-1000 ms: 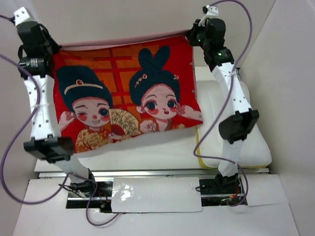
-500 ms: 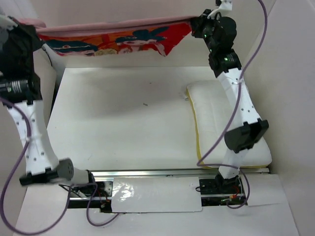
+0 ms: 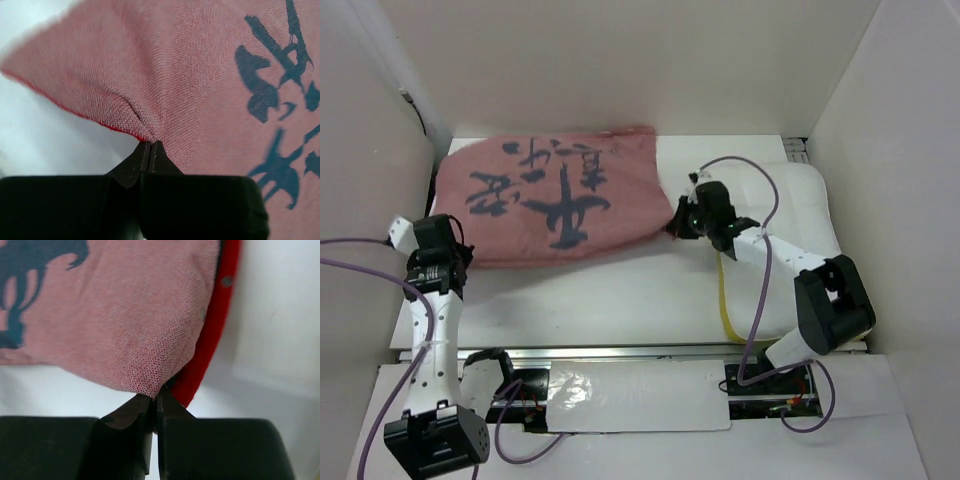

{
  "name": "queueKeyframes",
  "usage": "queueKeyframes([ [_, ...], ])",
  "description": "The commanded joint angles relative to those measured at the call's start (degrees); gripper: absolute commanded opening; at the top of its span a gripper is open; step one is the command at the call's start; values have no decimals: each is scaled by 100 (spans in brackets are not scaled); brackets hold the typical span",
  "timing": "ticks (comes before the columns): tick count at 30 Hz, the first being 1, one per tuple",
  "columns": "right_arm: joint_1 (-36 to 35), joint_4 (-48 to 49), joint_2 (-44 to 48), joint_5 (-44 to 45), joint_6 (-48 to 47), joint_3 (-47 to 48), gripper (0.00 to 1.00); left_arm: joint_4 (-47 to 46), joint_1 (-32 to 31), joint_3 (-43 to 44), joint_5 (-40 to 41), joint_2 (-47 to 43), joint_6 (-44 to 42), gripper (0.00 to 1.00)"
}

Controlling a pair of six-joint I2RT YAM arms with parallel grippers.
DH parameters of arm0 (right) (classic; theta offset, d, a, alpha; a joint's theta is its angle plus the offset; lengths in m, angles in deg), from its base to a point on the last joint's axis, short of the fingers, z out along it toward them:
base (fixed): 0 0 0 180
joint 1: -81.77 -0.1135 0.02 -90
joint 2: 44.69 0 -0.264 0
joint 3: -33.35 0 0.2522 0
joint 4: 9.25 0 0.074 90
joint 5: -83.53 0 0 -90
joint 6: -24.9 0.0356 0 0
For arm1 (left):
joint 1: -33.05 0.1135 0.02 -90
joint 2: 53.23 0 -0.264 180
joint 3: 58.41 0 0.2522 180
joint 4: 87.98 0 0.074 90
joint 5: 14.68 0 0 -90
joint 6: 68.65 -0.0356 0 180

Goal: Put the pillow into the pillowcase

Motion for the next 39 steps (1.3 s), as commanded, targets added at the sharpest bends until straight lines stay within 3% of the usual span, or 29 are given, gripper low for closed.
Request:
queueKeyframes([
  [1, -360, 90, 604, 161, 84, -78, 12, 583, 39, -46, 249, 194, 1102, 0],
  [7, -1028, -1123, 375, 206, -31, -350, 13, 1901, 92, 489, 994, 1469, 2000, 0],
  [8, -1255, -1307, 427, 136, -154, -403, 13, 2138, 92, 638, 1144, 1549, 2054, 8],
  [16, -3003, -2548, 841, -31, -989, -509, 13, 2045, 144, 964, 1067, 1312, 1880, 43],
  [17, -3189, -2548, 841, -128, -1042, -509, 13, 2044, 144, 1026, 1006, 1243, 1879, 65],
  [18, -3374, -2548, 841, -268, -1043, -509, 13, 2044, 144, 1148, 1005, 1242, 1749, 75],
  [19, -3733, -2487, 841, -156, -1043, -448, 12, 2044, 144, 1227, 1005, 1181, 1747, 95],
  [20, -3875, -2617, 841, 88, -1043, -351, 7, 2105, 144, 1315, 1092, 1180, 1747, 100],
  [23, -4131, -3495, 779, 898, -1043, 106, 7, 2105, 144, 1833, 1093, 1180, 1564, 100],
  [24, -4132, -3671, 779, 1047, -1043, 185, 14, 2053, 144, 1965, 849, 1180, 1302, 100],
  [25, -4132, -3873, 779, 1145, -990, 247, 29, 1826, 144, 2175, 534, 1180, 951, 100],
  [26, -4132, -3875, 779, 1146, -990, 299, 29, 1824, 144, 2230, 530, 1180, 948, 100],
  [27, -4132, -3875, 910, 1067, -990, 300, 57, 1537, 144, 2230, 121, 1180, 617, 100],
  [30, -4071, -3797, 1077, 1067, -824, 230, 79, 869, 13, 2082, -967, 1128, -9, 100],
  [31, -4070, -3726, 1200, 1119, -823, 230, 92, 657, -83, 1916, -1199, 1128, -315, 100],
  [35, -3370, -3594, 1587, 1452, -612, 230, 98, -196, -1119, 1764, -1465, 1425, -845, 100],
  [39, -2192, -3261, 1649, 2129, -244, 414, 98, -197, -3092, 2124, -736, 2242, -1178, 100],
])
